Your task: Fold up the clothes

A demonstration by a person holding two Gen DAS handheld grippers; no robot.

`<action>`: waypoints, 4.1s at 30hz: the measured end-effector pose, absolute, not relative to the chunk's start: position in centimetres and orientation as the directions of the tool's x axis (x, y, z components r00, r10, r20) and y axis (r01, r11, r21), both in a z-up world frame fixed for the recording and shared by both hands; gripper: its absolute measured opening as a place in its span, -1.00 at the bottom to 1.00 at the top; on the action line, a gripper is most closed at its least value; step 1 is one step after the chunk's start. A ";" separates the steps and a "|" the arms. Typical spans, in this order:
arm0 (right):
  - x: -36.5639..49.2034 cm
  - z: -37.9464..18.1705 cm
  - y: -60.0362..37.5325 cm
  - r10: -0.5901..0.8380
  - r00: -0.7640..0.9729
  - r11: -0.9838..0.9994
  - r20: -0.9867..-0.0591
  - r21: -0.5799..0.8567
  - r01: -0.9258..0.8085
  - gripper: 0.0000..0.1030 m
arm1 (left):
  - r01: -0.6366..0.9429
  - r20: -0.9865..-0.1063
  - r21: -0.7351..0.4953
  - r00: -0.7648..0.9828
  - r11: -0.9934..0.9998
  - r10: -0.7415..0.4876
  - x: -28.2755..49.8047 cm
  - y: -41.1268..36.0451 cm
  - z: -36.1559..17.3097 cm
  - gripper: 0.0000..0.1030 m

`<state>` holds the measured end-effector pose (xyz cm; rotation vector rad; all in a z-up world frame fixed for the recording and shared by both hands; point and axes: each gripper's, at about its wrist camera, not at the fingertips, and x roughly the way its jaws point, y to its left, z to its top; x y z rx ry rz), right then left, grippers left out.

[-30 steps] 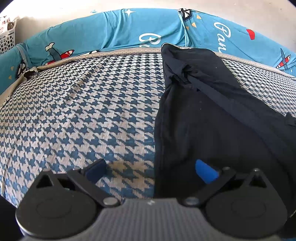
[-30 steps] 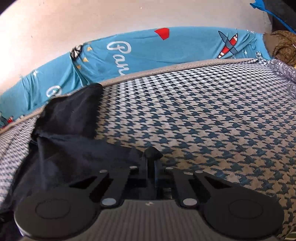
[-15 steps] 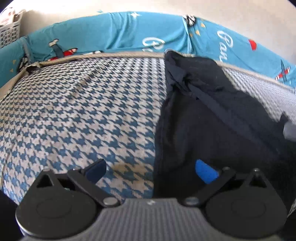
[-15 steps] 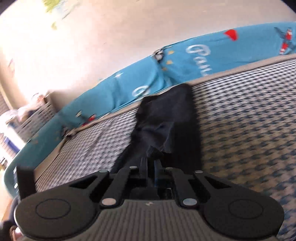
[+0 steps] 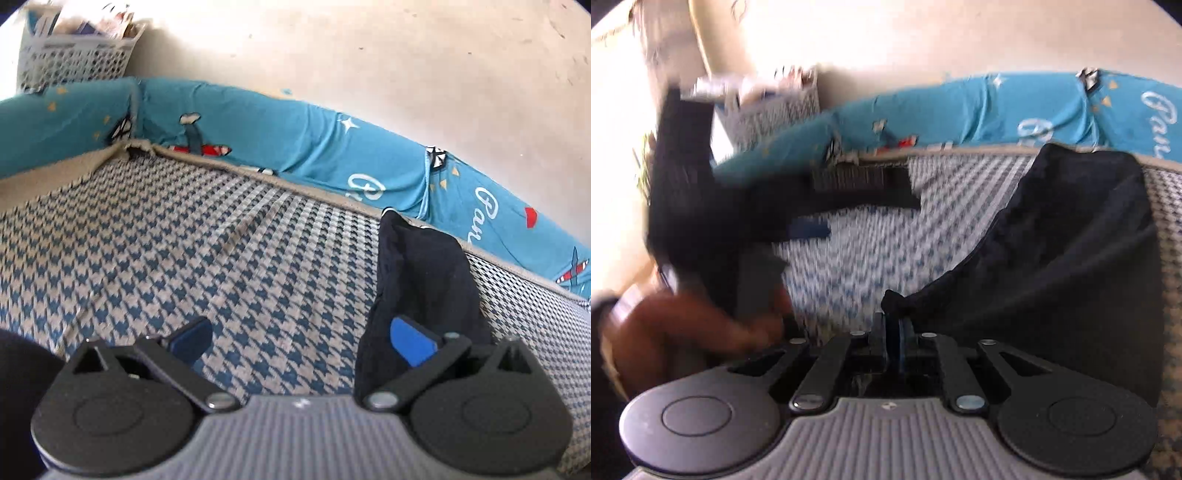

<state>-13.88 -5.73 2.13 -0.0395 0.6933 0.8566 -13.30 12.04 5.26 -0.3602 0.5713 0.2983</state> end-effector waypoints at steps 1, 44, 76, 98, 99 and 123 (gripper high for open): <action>-14.0 1.4 -5.4 0.668 0.444 0.670 -0.598 0.224 -0.707 -0.84 | -0.376 -0.579 -0.250 0.796 0.892 0.173 -13.2 12.2 5.2 1.00; -13.4 0.3 -19.8 0.335 0.623 0.932 -0.707 0.344 -0.112 -0.24 | -0.245 -0.716 -0.126 0.693 0.961 0.083 -10.7 8.5 1.3 1.00; -15.4 2.1 -20.1 0.237 0.669 0.966 -0.705 0.244 -0.085 -0.95 | -0.299 -0.754 -0.040 0.635 0.953 0.168 -9.9 8.7 0.4 1.00; -12.3 0.4 -11.5 0.512 0.555 0.839 -0.656 0.240 -0.489 -0.92 | -0.319 -0.748 -0.017 0.633 0.947 0.200 -9.6 8.8 0.0 1.00; -12.3 -0.2 -11.3 0.497 0.538 0.841 -0.681 0.227 -0.490 -0.92 | -0.323 -0.747 -0.023 0.635 0.946 0.199 -9.7 8.9 0.1 1.00; -12.4 -1.7 -12.3 0.547 0.482 0.815 -0.685 0.304 -0.492 -0.92 | -0.269 -0.667 -0.117 0.734 0.956 0.125 -4.7 8.4 1.4 1.00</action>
